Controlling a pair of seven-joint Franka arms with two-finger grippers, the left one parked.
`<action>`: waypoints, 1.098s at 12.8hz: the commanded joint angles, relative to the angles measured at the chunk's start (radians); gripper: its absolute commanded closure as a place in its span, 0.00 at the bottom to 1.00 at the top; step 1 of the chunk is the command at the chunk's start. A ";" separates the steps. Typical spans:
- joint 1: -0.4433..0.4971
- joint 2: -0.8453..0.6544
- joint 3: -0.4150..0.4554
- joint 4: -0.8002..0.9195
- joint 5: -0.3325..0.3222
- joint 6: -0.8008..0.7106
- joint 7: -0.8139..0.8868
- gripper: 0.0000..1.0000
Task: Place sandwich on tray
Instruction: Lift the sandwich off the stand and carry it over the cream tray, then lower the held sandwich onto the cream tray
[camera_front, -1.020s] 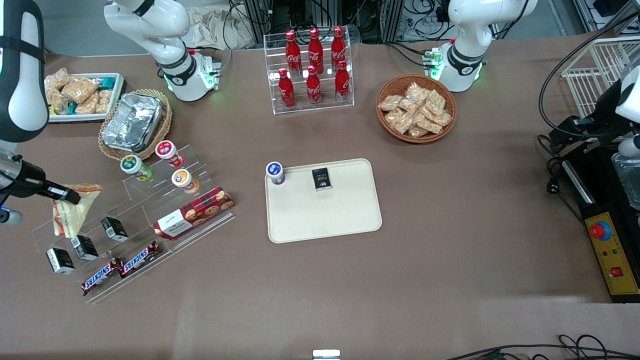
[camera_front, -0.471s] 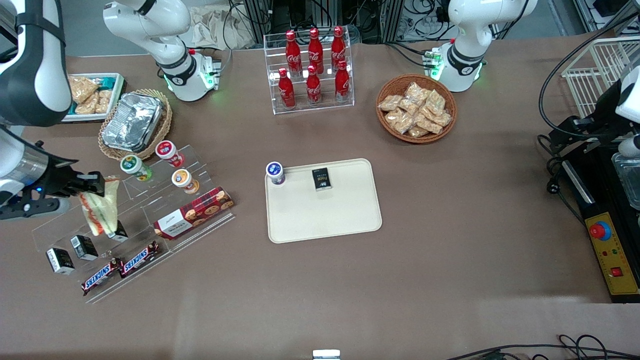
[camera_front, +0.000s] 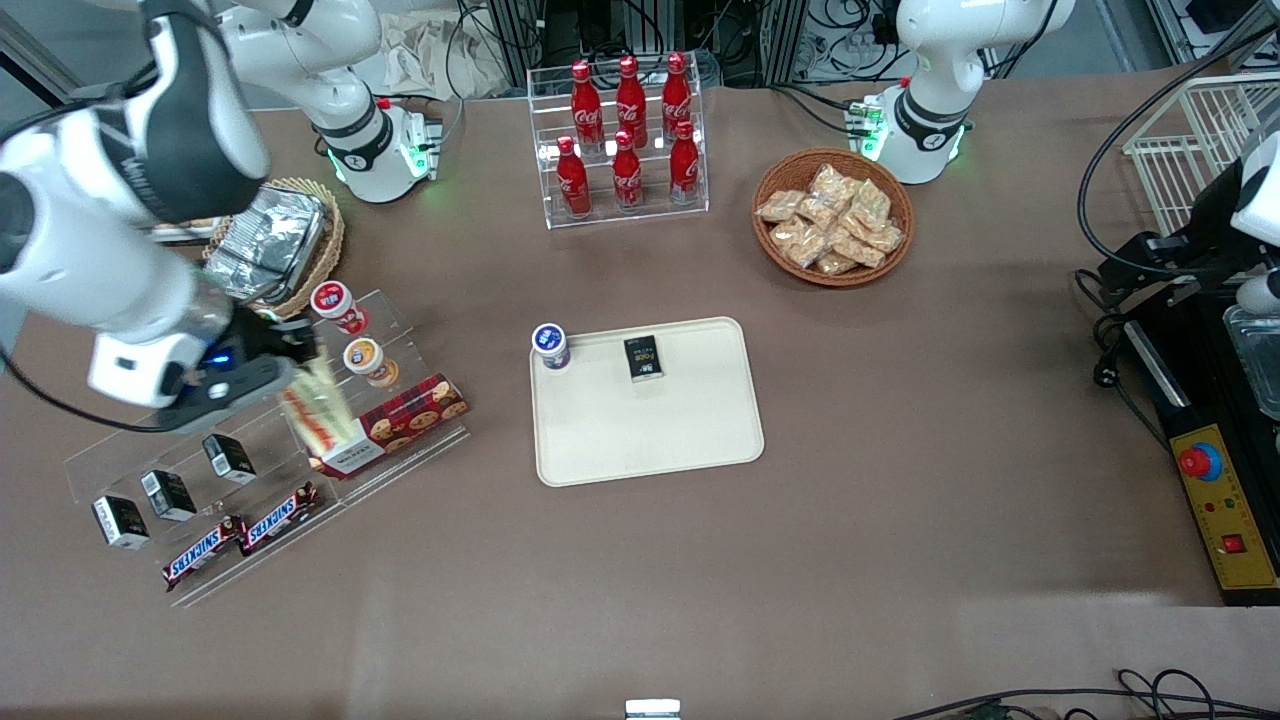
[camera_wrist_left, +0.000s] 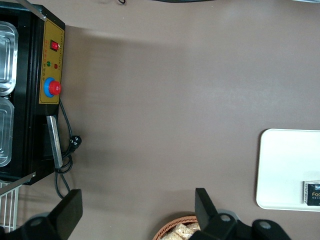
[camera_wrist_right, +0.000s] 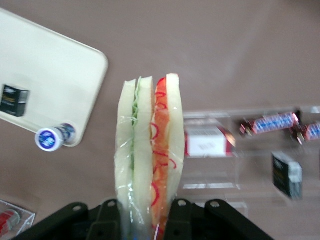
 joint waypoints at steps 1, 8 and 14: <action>0.115 0.078 -0.009 0.029 0.033 0.058 -0.088 1.00; 0.335 0.302 -0.001 0.030 0.127 0.371 -0.174 1.00; 0.384 0.499 0.033 0.070 0.127 0.669 -0.311 1.00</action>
